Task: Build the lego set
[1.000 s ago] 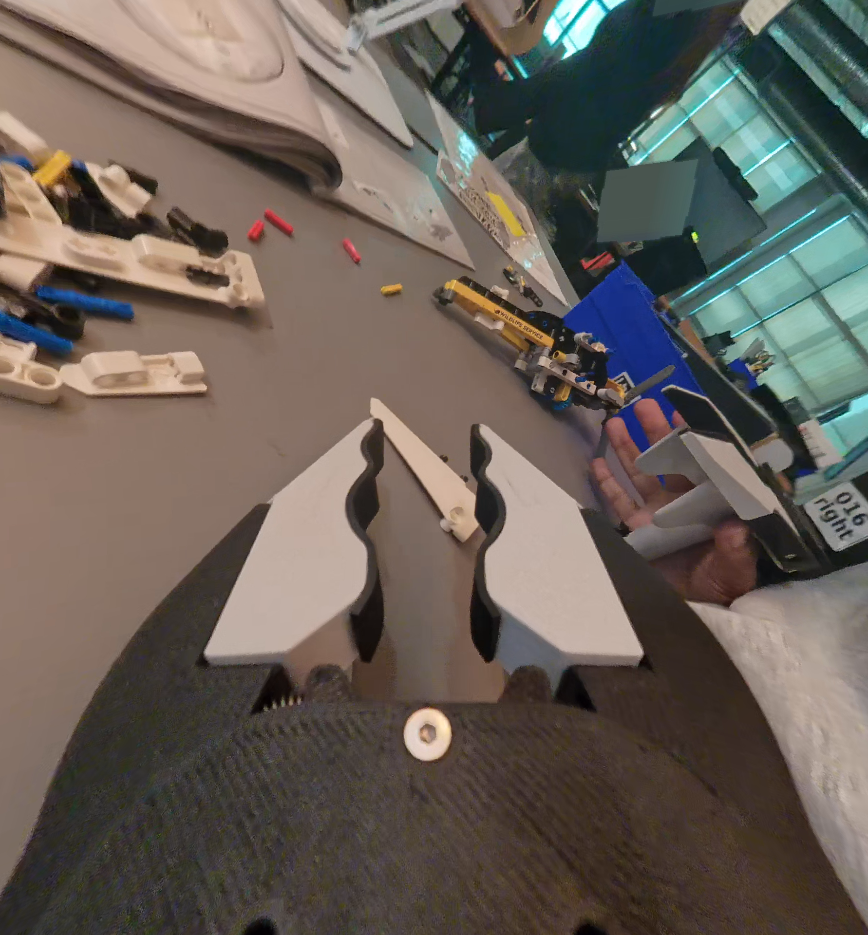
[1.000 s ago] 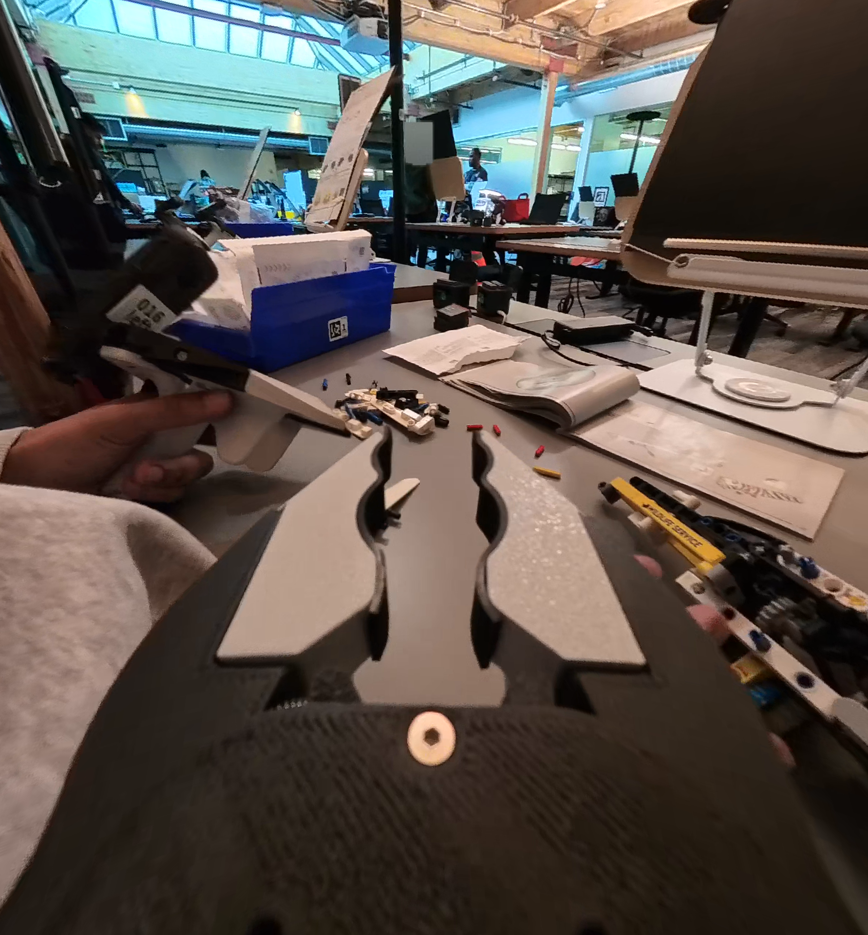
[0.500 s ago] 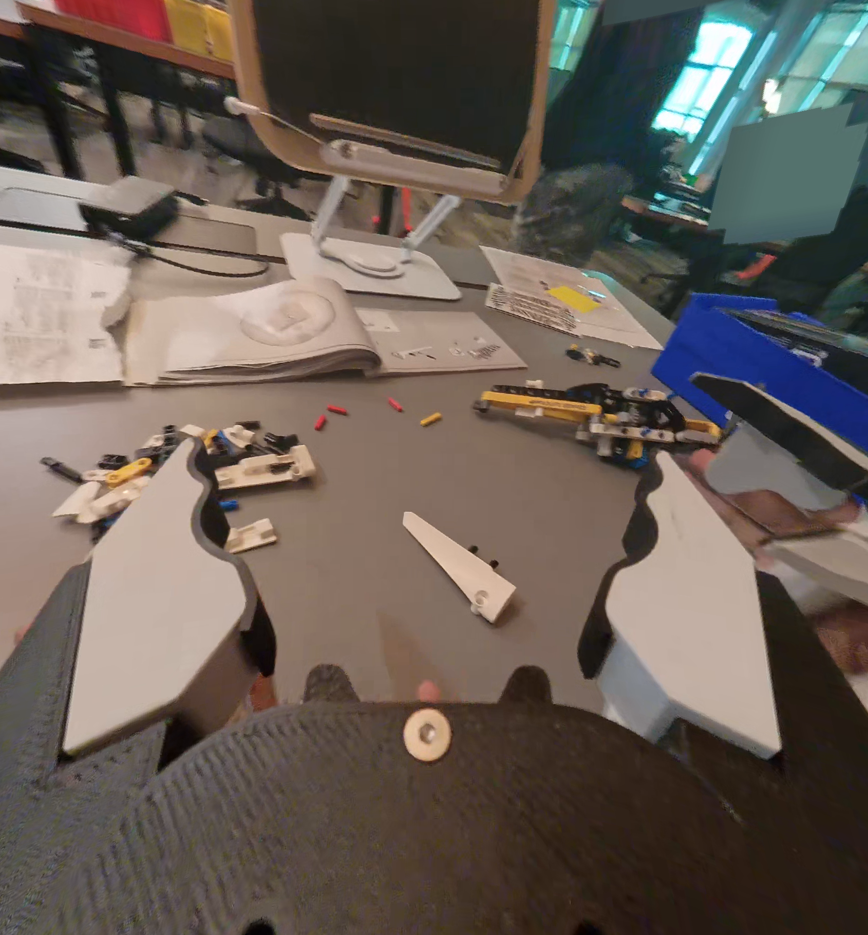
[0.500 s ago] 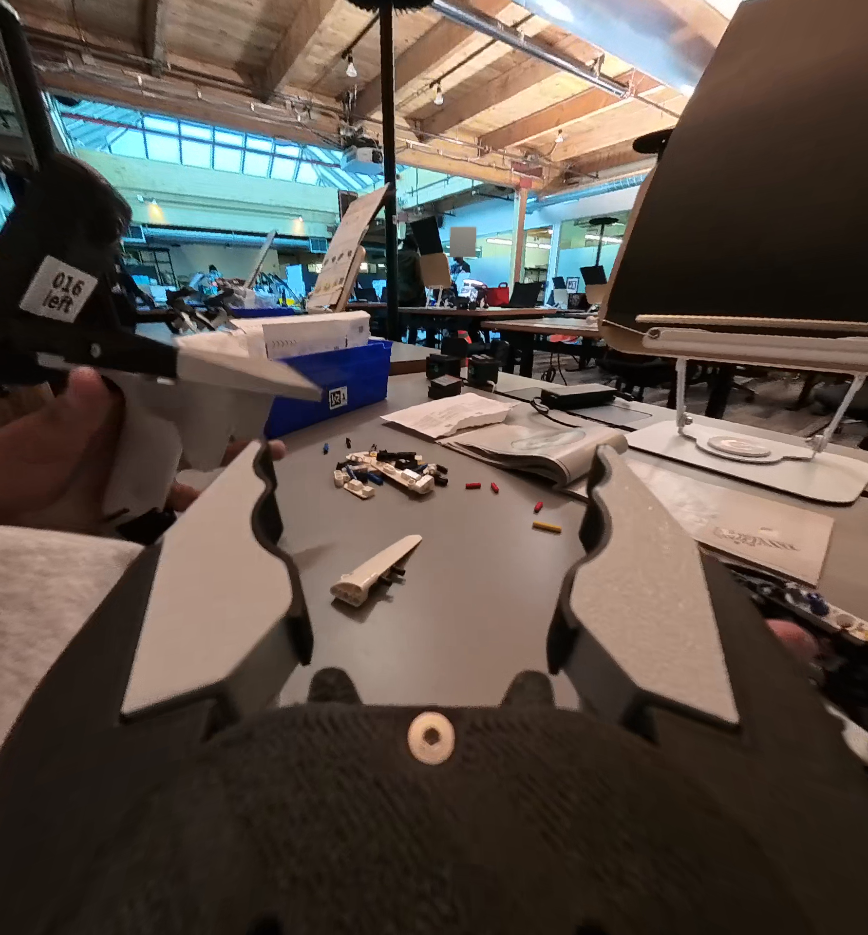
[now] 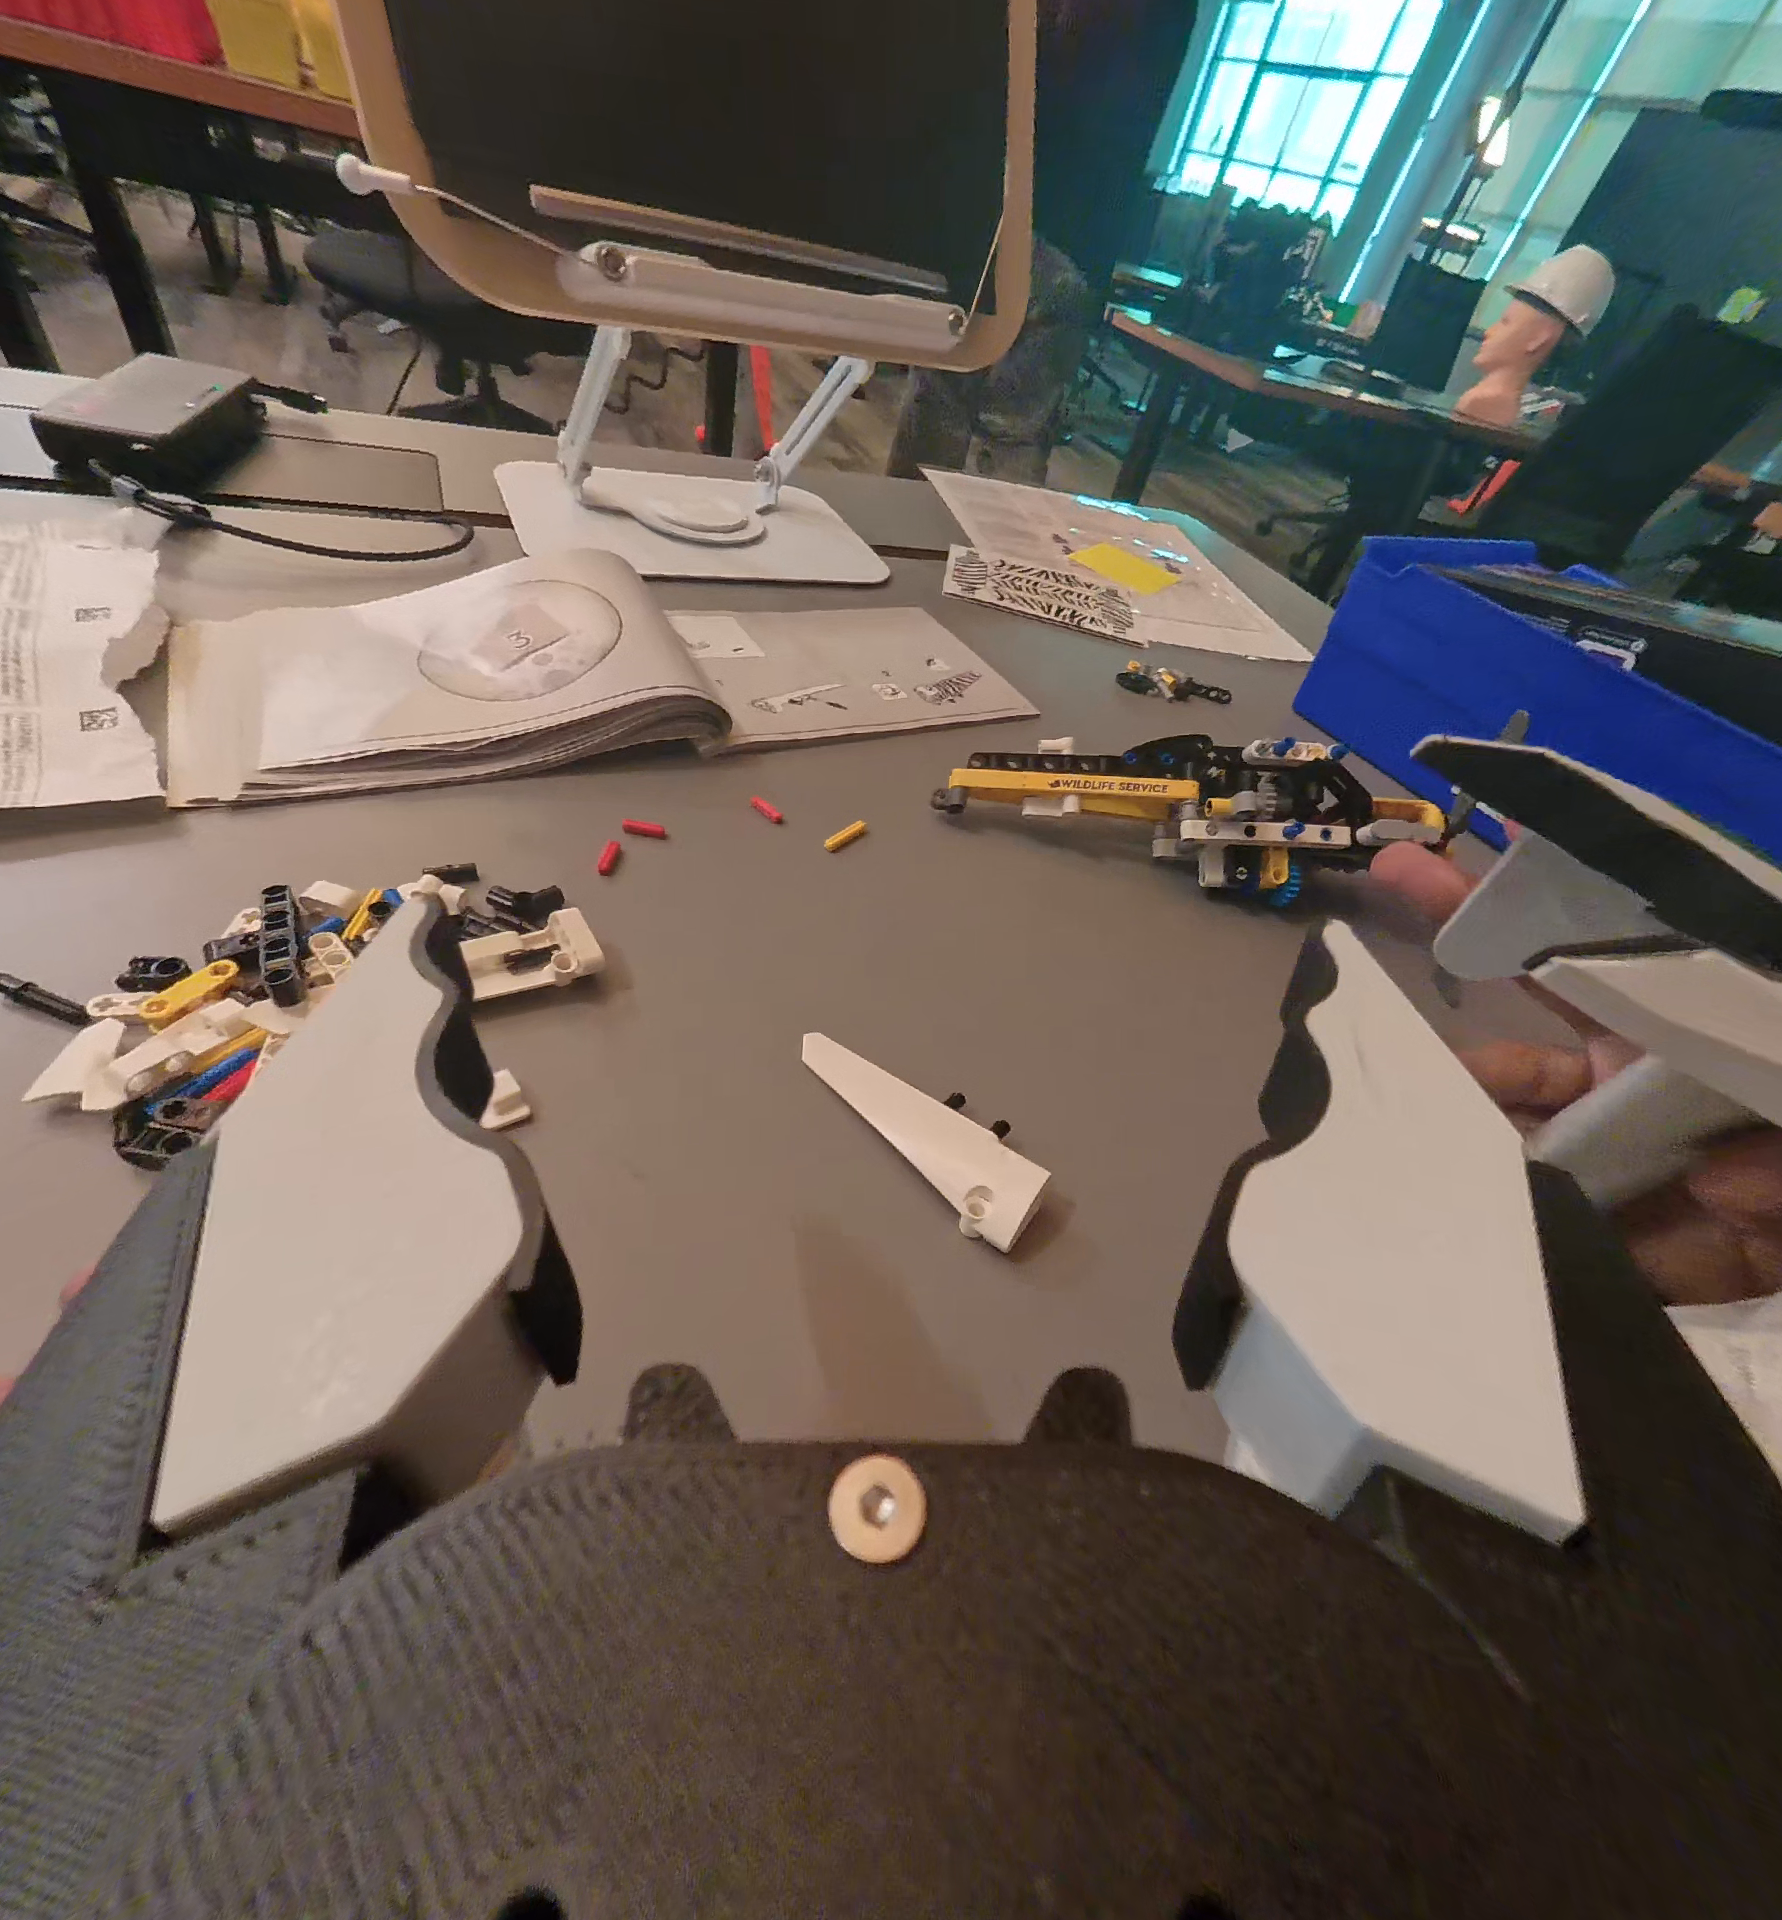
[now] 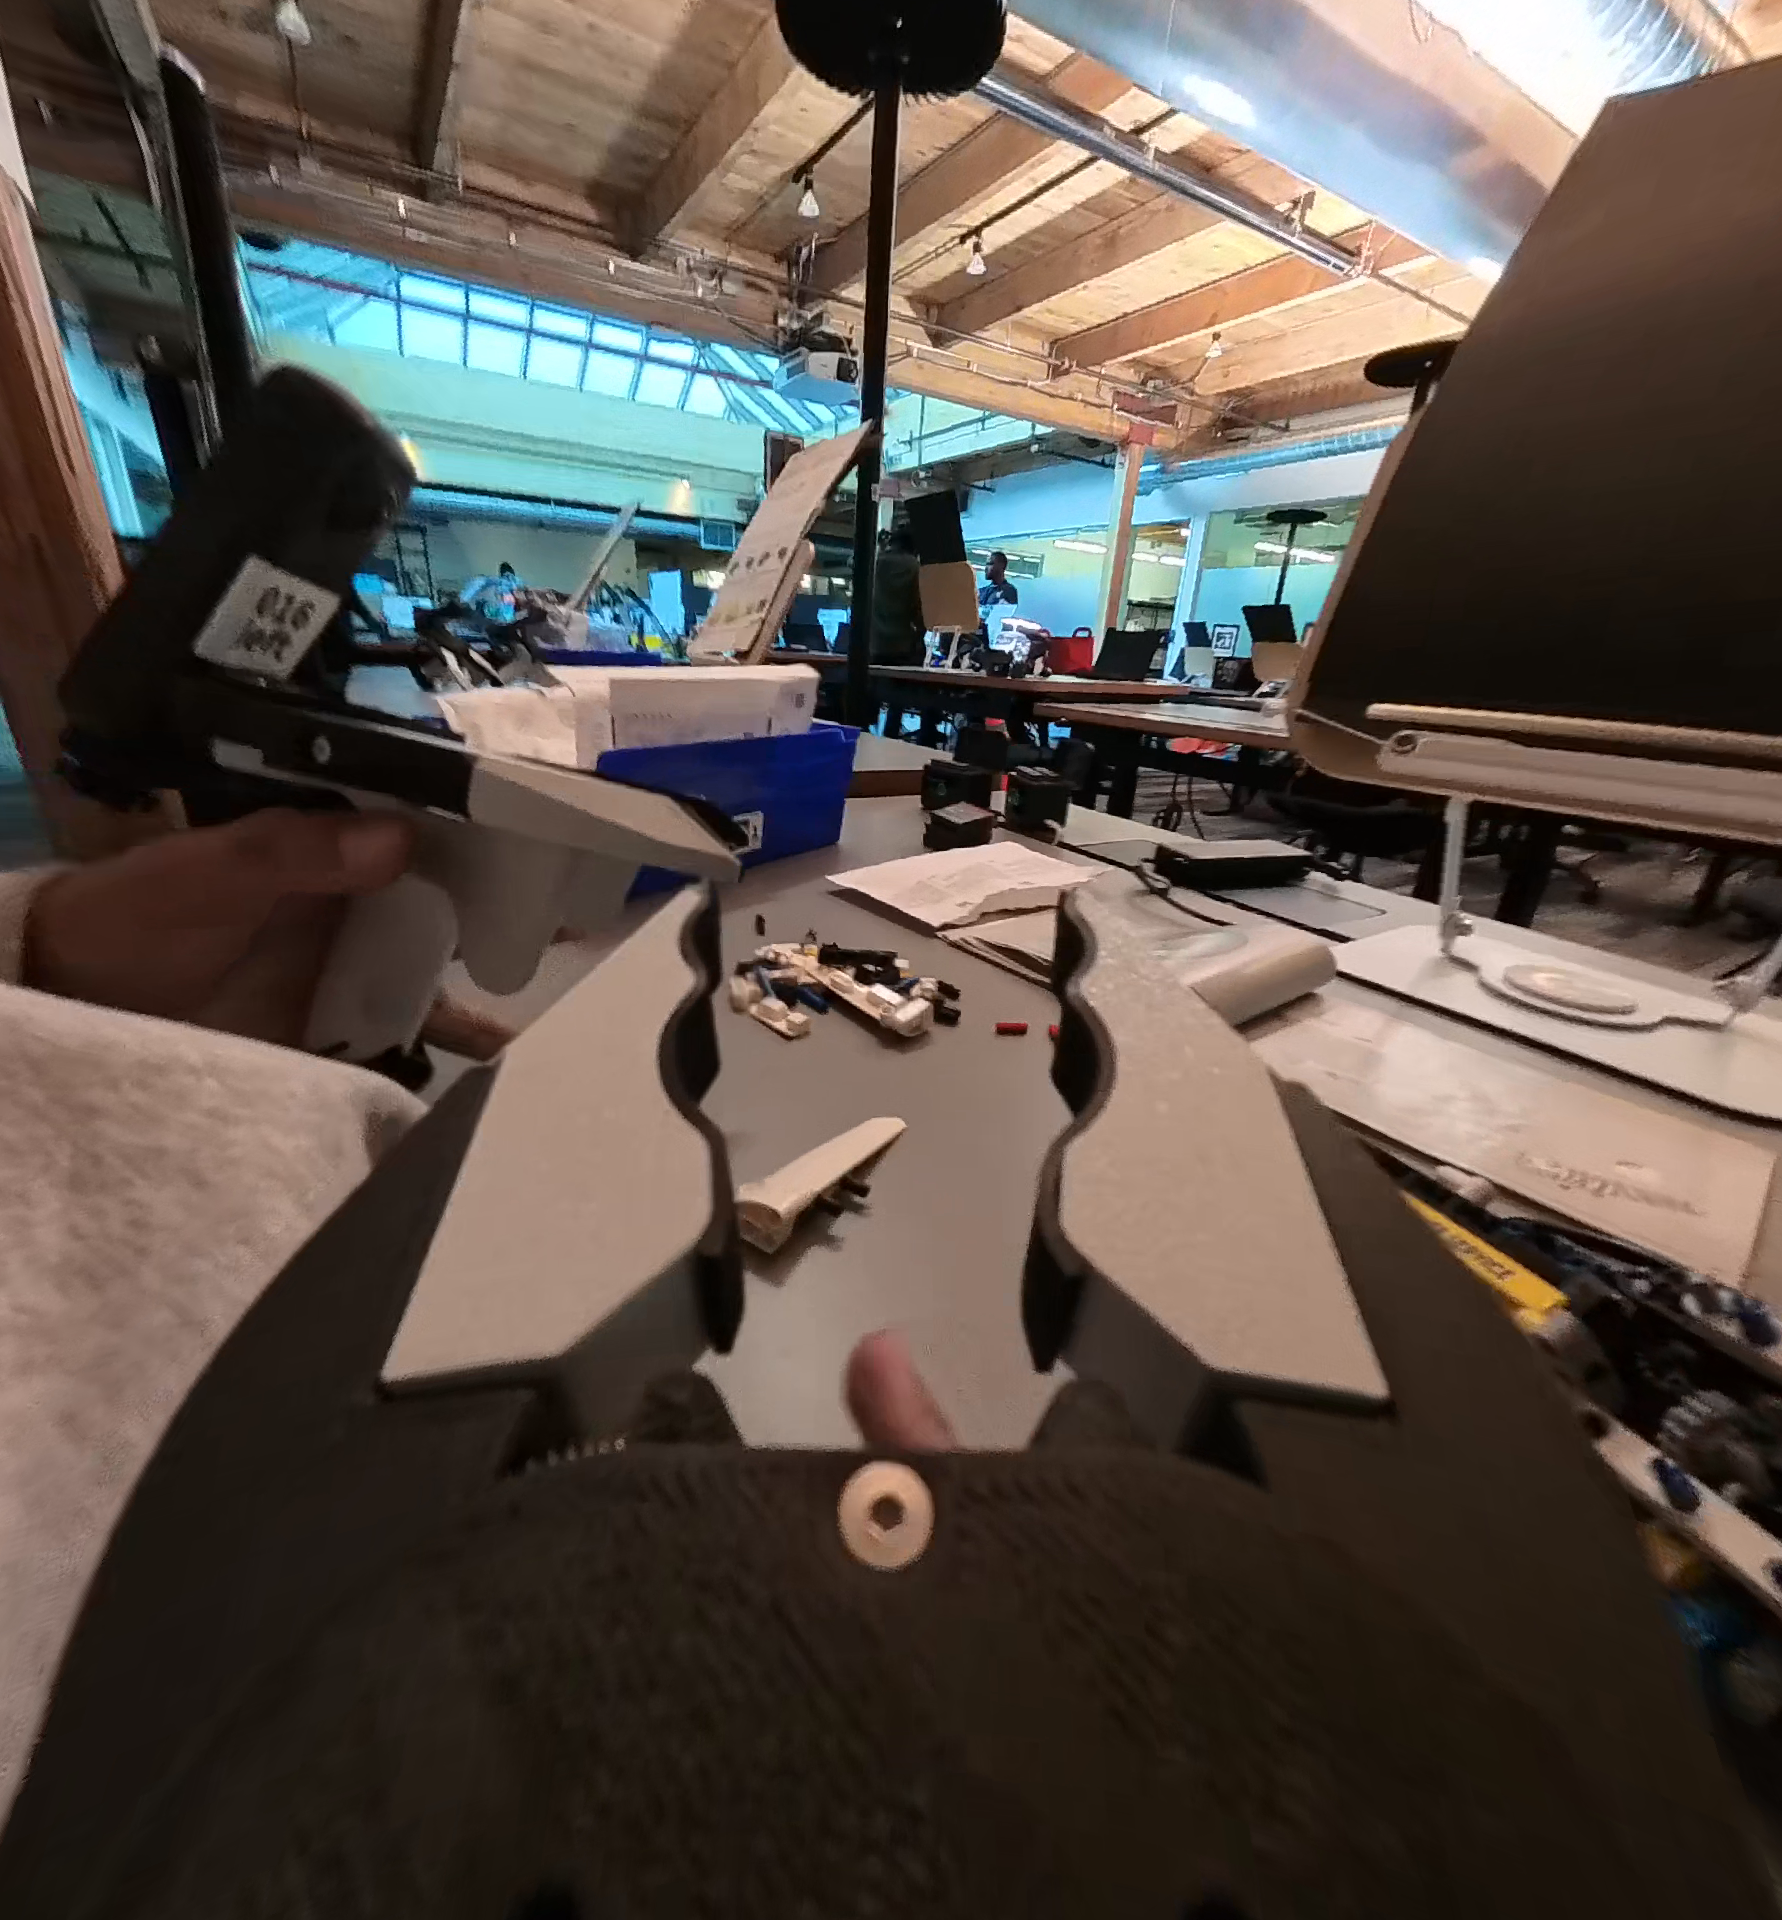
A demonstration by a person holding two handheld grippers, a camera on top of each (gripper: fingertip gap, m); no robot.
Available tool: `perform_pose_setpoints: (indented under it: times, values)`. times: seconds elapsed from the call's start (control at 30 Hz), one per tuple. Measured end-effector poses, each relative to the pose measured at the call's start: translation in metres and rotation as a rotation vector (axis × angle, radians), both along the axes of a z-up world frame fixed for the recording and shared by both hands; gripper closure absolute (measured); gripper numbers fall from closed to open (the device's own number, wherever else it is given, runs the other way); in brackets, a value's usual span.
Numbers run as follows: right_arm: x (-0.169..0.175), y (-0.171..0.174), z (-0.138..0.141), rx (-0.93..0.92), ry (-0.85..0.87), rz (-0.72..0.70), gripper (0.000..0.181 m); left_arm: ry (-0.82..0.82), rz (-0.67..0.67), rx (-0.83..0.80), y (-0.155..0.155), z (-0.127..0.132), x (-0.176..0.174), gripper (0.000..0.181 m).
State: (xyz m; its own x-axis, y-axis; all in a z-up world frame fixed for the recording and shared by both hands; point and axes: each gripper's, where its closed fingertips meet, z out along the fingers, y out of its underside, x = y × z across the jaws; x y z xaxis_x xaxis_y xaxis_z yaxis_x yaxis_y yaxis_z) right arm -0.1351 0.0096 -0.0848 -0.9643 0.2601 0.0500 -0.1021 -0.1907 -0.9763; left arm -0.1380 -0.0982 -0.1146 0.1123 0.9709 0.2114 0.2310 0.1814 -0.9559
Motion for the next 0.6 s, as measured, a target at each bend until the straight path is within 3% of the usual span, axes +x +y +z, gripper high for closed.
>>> perform_pose_setpoints:
  times: [0.17, 0.33, 0.5, 0.6]
  values:
    - [0.004, -0.003, -0.005, 0.057, 0.063, -0.01, 0.148, -0.004, 0.024, -0.004, -0.003, 0.0, 0.0, 0.031]
    - [-0.001, 0.0, -0.007, 0.073, 0.033, -0.035, 0.181, -0.016, -0.061, 0.062, 0.007, 0.004, 0.005, 0.024]
    - [-0.012, 0.0, -0.014, 0.119, -0.022, -0.093, 0.181, -0.017, -0.015, 0.017, -0.001, 0.003, 0.009, 0.026]
    - [-0.018, -0.002, -0.022, 0.174, -0.094, -0.104, 0.181, -0.036, -0.027, -0.077, 0.003, -0.001, 0.01, 0.04]
